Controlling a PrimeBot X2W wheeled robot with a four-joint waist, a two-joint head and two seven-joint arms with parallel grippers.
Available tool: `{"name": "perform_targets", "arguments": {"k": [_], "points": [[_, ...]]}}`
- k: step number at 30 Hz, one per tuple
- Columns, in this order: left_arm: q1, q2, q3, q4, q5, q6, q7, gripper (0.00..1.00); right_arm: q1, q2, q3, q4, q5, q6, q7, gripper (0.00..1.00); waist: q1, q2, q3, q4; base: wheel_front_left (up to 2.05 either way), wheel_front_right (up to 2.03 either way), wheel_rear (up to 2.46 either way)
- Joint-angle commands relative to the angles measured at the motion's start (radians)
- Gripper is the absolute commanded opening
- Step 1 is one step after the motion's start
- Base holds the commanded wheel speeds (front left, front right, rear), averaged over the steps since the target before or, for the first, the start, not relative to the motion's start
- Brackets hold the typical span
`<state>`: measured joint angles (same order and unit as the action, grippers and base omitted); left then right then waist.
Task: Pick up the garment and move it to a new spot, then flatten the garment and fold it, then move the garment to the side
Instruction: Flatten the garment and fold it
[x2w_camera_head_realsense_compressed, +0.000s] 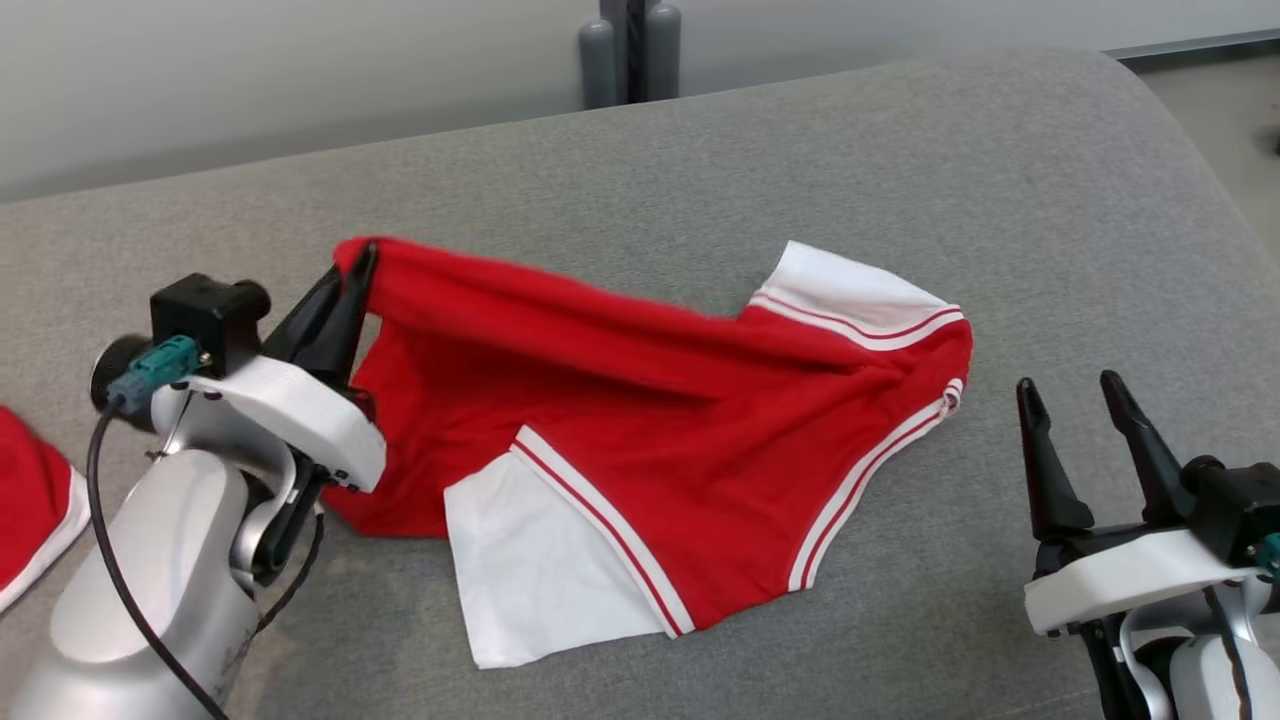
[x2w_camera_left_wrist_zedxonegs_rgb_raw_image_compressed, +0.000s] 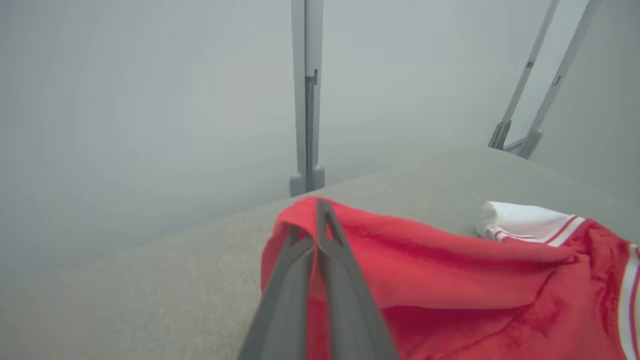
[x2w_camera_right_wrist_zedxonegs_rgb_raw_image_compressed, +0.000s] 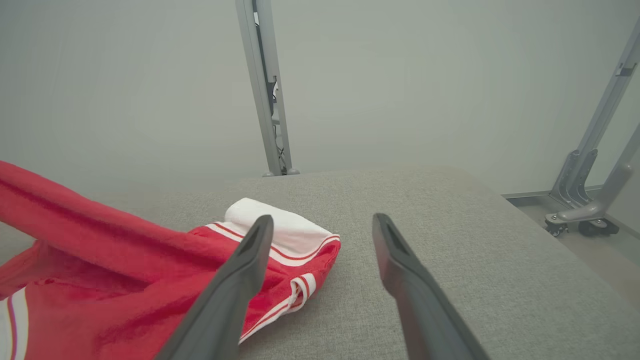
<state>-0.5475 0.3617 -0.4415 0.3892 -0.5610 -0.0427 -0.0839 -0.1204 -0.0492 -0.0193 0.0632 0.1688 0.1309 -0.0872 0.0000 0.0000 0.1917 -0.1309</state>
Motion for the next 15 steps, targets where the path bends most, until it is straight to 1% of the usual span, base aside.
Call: {"name": "perform_targets", "arguments": {"k": [1, 4, 7, 10, 13, 15], "points": [[0.004, 0.007, -0.009, -0.025, 0.021, 0.011, -0.017, 0.0, -0.013, -0.003, -0.005, -0.006, -0.002, 0.0, -0.004, 1.0, 0.0, 0.0, 0.004, 0.012, 0.0, 0.0, 0.0], [0.07, 0.025, -0.037, -0.124, 0.075, 0.041, -0.055, 0.0, -0.013, -0.004, -0.012, -0.011, 0.002, 0.0, -0.006, 1.0, 0.0, 0.0, 0.009, 0.025, 0.0, 0.0, 0.0], [0.162, 0.033, -0.079, -0.193, 0.122, 0.076, -0.081, 0.0, -0.007, -0.003, -0.02, -0.017, 0.01, 0.0, -0.008, 1.0, 0.0, 0.0, 0.018, 0.039, 0.0, 0.0, 0.0], [0.263, 0.034, -0.12, -0.207, 0.145, 0.1, -0.093, 0.0, -0.001, -0.003, -0.025, -0.021, 0.013, 0.0, -0.002, 1.0, 0.0, 0.0, 0.026, 0.054, 0.0, 0.0, 0.0], [0.332, 0.018, -0.151, -0.189, 0.14, 0.108, -0.1, 0.0, -0.006, -0.004, -0.023, -0.024, 0.012, 0.0, 0.005, 1.0, 0.0, 0.0, 0.034, 0.069, 0.0, 0.0, 0.0], [0.366, 0.004, -0.162, -0.163, 0.126, 0.104, -0.107, 0.0, -0.01, -0.004, -0.023, -0.027, 0.009, 0.0, 0.01, 1.0, 0.0, 0.0, 0.037, 0.08, 0.0, 0.0, 0.0]]}}
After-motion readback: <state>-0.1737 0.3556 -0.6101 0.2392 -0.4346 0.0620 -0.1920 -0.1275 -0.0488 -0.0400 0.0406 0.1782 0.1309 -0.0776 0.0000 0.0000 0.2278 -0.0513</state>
